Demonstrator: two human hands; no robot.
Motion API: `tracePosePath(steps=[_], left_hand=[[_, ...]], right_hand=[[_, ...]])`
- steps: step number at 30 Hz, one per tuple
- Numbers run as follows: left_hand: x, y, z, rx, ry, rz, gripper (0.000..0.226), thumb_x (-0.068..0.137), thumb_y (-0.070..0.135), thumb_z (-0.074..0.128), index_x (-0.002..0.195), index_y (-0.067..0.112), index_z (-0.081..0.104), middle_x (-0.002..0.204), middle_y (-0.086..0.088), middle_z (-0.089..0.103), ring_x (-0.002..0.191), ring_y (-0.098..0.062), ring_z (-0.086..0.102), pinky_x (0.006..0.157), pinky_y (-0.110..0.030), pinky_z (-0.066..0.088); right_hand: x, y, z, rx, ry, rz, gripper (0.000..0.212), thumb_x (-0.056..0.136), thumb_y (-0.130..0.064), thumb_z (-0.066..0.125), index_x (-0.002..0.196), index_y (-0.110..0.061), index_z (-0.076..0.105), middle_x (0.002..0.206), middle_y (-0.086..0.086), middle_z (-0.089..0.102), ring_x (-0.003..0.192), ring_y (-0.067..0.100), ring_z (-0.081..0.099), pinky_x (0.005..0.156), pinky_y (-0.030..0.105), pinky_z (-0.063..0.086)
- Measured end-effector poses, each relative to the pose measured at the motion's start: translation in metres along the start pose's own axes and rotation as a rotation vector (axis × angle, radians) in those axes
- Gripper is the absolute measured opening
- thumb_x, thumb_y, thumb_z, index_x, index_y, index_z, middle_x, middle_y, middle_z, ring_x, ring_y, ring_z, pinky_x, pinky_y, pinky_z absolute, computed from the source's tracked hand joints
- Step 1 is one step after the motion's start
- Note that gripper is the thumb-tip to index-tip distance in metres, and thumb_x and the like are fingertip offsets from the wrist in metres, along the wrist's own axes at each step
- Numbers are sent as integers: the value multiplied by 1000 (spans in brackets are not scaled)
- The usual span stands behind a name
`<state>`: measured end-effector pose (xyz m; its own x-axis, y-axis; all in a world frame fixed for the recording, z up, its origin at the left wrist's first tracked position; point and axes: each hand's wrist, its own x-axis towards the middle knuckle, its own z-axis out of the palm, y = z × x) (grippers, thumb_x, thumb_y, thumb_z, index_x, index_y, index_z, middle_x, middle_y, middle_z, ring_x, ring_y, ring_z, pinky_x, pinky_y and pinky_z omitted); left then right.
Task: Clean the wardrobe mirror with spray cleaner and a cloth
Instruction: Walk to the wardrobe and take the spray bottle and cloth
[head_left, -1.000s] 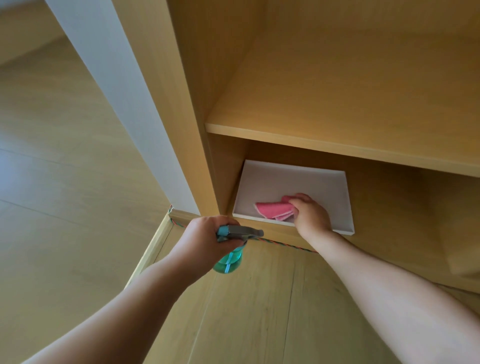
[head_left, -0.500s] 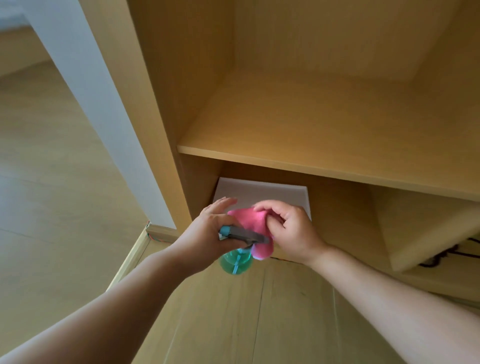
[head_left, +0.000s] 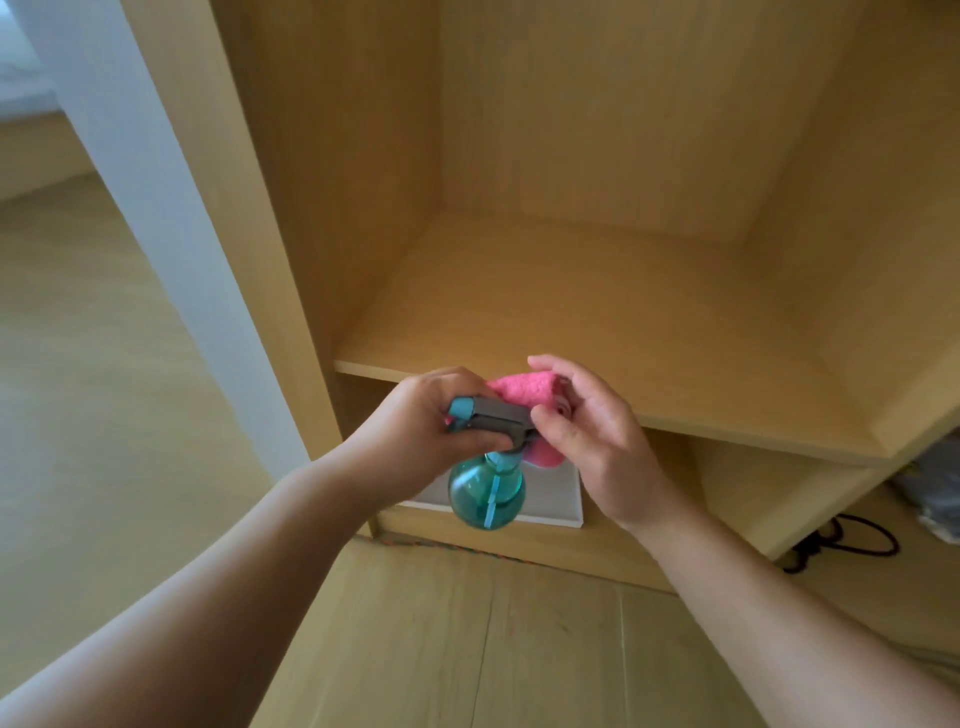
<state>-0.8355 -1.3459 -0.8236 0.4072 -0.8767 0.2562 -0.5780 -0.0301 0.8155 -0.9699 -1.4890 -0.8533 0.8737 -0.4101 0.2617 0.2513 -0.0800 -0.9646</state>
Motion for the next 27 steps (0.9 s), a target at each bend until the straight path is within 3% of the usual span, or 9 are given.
tracePosePath(steps=[3, 10, 15, 21, 27], left_hand=[[18, 30, -17, -38, -13, 11, 22, 72, 11, 82, 91, 11, 72, 88, -5, 68, 79, -13, 65, 70, -27, 55], [58, 127, -77, -85, 22, -35, 20, 72, 9, 81, 89, 7, 70, 85, -10, 68, 75, -20, 66, 71, -38, 57], [91, 229, -149, -134, 18, -102, 19, 75, 9, 79, 92, 9, 70, 88, -13, 69, 79, -29, 67, 72, -46, 57], [130, 368, -247, -142, -4, -101, 23, 74, 12, 81, 93, 7, 70, 87, -7, 70, 77, -15, 67, 72, -39, 58], [167, 492, -331, -156, -47, -52, 24, 73, 19, 83, 90, 8, 69, 86, -13, 70, 79, -32, 67, 71, -51, 56]], right_hand=[[13, -29, -10, -27, -55, 17, 58, 76, -16, 73, 126, -36, 53, 112, -3, 66, 110, 20, 63, 88, 30, 51], [53, -147, -11, -42, -13, 6, 59, 73, -16, 75, 121, -45, 58, 114, -3, 67, 109, 18, 63, 89, 30, 50], [91, -268, -2, -38, 3, 41, 59, 73, -14, 75, 120, -45, 58, 116, -1, 67, 111, 19, 63, 90, 35, 51], [132, -436, 18, -41, 31, 80, 59, 73, -17, 76, 120, -48, 58, 122, -1, 65, 117, 19, 60, 100, 43, 49], [162, -593, 30, -134, 61, 70, 61, 78, -24, 75, 129, -44, 49, 125, -5, 63, 121, 18, 58, 101, 46, 49]])
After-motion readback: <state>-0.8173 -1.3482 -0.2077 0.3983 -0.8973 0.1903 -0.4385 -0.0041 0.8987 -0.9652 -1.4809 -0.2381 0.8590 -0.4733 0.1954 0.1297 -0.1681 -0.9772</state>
